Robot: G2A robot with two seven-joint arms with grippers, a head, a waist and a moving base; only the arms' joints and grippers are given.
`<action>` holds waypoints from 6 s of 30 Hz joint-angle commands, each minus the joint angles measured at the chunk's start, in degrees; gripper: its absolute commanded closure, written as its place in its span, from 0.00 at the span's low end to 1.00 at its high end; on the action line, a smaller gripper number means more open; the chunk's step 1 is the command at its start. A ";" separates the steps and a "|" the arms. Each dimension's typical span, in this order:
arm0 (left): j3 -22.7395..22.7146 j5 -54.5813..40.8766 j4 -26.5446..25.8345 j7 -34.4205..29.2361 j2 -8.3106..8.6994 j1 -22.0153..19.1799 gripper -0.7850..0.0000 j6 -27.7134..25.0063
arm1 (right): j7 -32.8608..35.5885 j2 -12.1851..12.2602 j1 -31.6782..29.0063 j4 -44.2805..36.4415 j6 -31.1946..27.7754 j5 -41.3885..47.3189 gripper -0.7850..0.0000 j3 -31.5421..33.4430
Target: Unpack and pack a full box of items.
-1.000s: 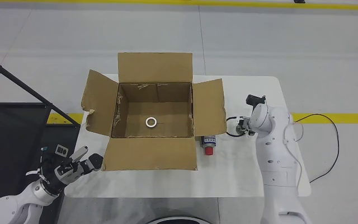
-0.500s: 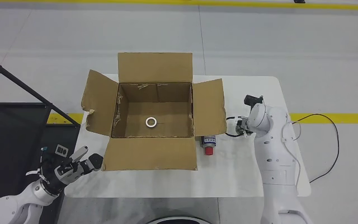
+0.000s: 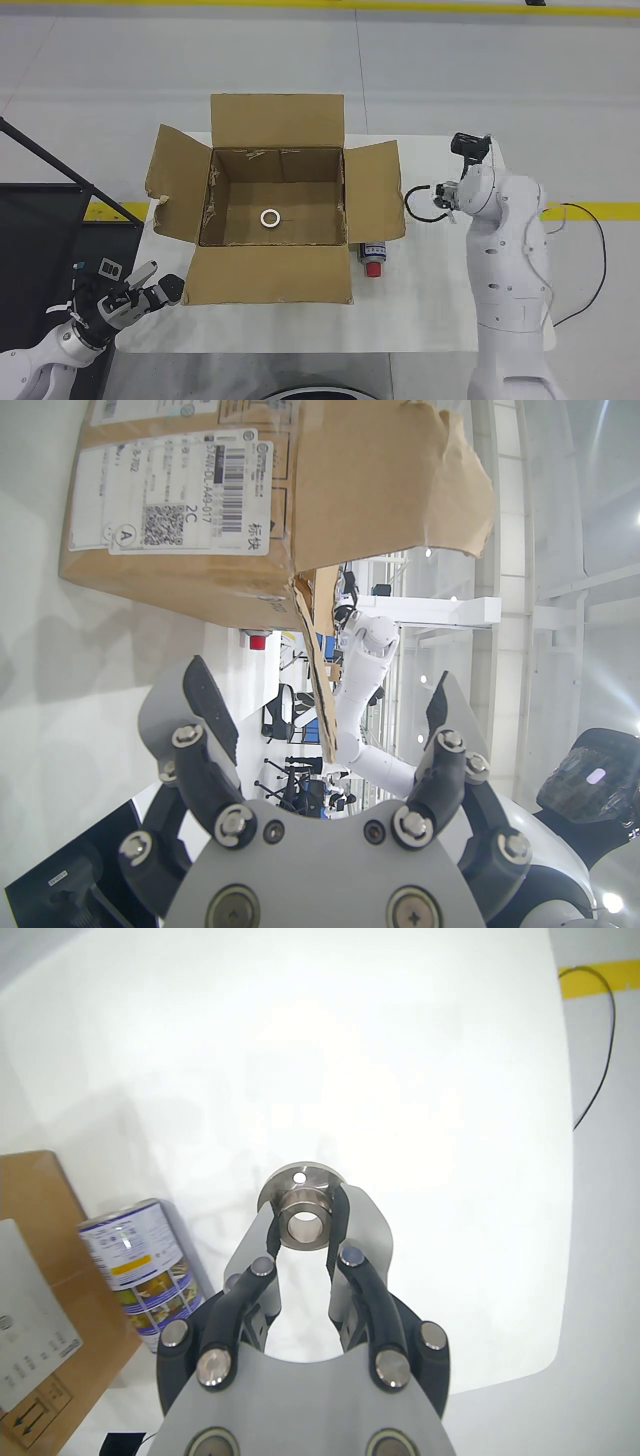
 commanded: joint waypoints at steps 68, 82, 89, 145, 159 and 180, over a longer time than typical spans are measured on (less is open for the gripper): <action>0.00 0.00 0.00 0.00 0.00 0.00 0.00 0.00 | -27.00 -17.76 27.36 52.90 -17.06 43.79 0.32 -42.19; 0.00 0.00 0.00 0.00 0.00 0.00 0.00 0.00 | -9.04 -10.76 16.76 18.17 -18.21 40.54 0.00 -29.90; 0.00 0.00 0.00 0.00 0.00 0.00 0.00 0.00 | -2.53 -6.98 6.75 -6.72 -14.37 27.60 0.00 -20.99; 0.00 0.00 0.00 0.00 0.00 0.00 0.00 0.00 | 1.49 -0.13 -14.54 -14.58 -9.70 20.32 0.00 -7.95; 0.00 0.00 0.00 0.00 0.00 0.00 0.00 0.00 | -5.77 0.53 -19.29 -18.14 -7.99 23.53 0.00 -7.45; 1.34 3.30 -1.72 2.09 -0.14 0.28 0.98 -0.85 | -9.72 1.52 -20.44 -18.63 -4.58 24.40 0.00 -7.60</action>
